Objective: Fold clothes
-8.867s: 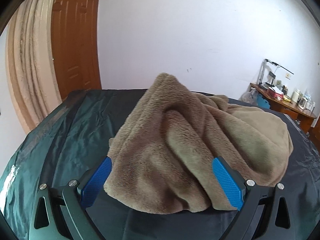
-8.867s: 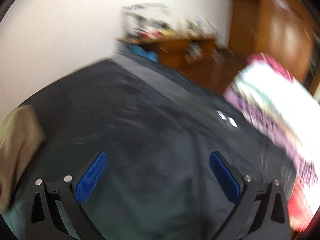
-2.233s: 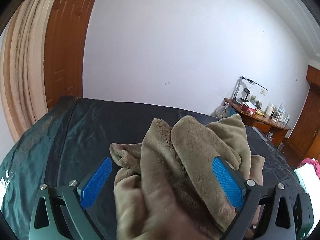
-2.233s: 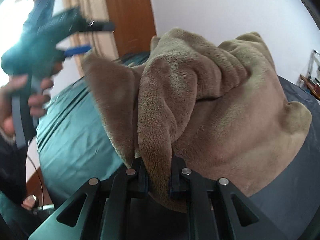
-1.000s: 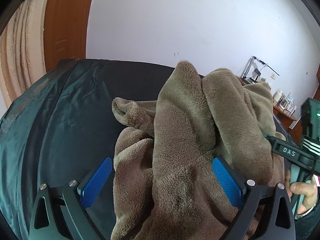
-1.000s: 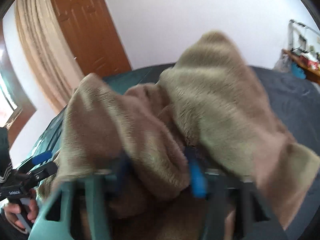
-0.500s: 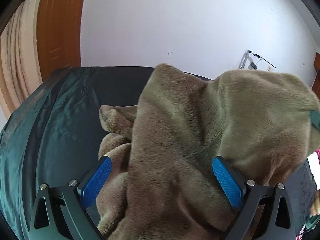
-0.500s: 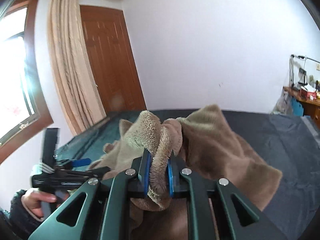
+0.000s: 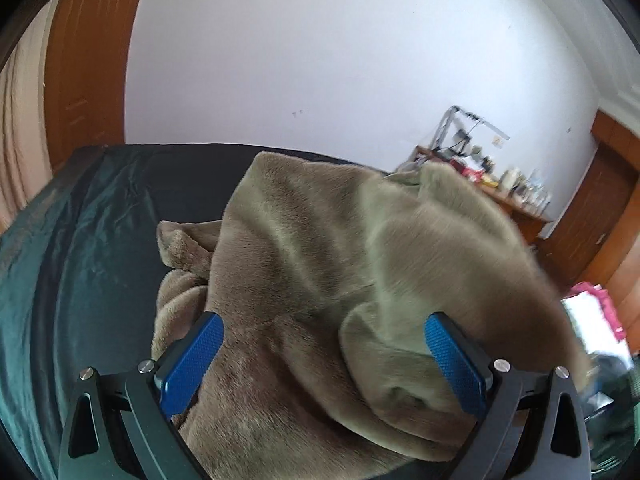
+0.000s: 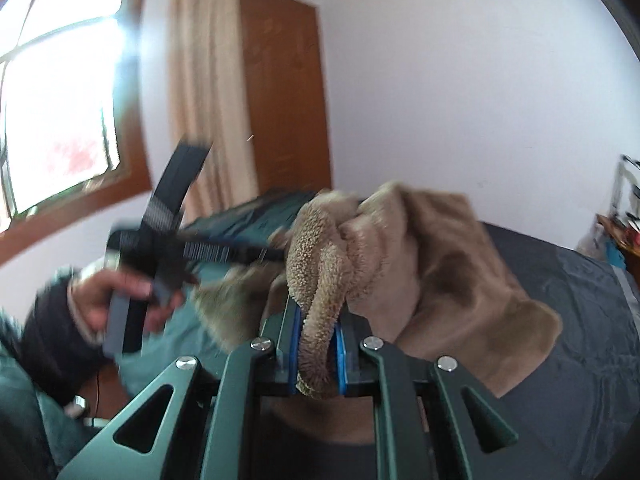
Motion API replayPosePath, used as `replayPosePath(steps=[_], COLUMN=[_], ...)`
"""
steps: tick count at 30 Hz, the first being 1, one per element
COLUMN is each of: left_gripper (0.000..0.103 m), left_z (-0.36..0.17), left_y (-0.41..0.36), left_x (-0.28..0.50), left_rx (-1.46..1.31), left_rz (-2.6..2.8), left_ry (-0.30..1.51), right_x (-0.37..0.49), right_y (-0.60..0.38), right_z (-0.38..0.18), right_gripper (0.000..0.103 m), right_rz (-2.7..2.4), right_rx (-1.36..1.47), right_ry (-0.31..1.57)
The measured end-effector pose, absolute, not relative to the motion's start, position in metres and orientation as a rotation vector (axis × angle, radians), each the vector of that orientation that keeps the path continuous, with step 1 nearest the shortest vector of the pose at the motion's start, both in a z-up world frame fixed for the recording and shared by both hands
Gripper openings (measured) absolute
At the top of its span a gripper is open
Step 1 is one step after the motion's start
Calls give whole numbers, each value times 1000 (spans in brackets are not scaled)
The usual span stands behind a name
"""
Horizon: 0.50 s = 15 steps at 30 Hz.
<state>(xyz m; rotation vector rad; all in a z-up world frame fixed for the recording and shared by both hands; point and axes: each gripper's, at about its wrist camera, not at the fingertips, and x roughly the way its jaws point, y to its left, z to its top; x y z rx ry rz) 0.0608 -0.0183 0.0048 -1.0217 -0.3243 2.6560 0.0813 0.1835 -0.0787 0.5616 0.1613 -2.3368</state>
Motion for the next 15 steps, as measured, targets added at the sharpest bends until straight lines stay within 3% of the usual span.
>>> replayPosePath(steps=[15], left_gripper=[102], left_z=[21], left_y=[-11], left_x=[49], left_rx=[-1037], left_rz=[2481], left_ry=[-553], right_x=[99], right_y=[169], right_z=[-117], right_gripper=[15], right_rz=[-2230], right_rx=[662], right_ry=[268])
